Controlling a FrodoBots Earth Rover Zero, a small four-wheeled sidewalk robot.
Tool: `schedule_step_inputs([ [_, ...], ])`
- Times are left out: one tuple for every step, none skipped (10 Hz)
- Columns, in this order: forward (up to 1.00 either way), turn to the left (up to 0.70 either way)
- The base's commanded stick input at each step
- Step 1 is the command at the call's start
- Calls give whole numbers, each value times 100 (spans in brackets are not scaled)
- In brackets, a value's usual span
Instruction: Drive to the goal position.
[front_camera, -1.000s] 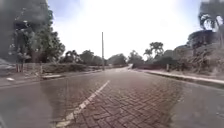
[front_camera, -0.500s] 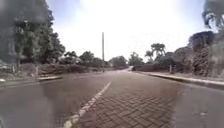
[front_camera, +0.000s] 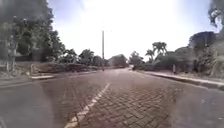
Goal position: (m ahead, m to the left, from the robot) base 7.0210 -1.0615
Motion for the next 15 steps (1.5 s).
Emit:
schedule_step_inputs([
  [100, 0],
  [100, 0],
  [100, 0],
  [100, 0],
  [100, 0],
  [100, 0],
  [100, 0],
  [100, 0],
  [100, 0],
  [100, 0],
  [100, 0],
  [100, 0],
  [100, -11],
  [100, -27],
  [100, -19],
])
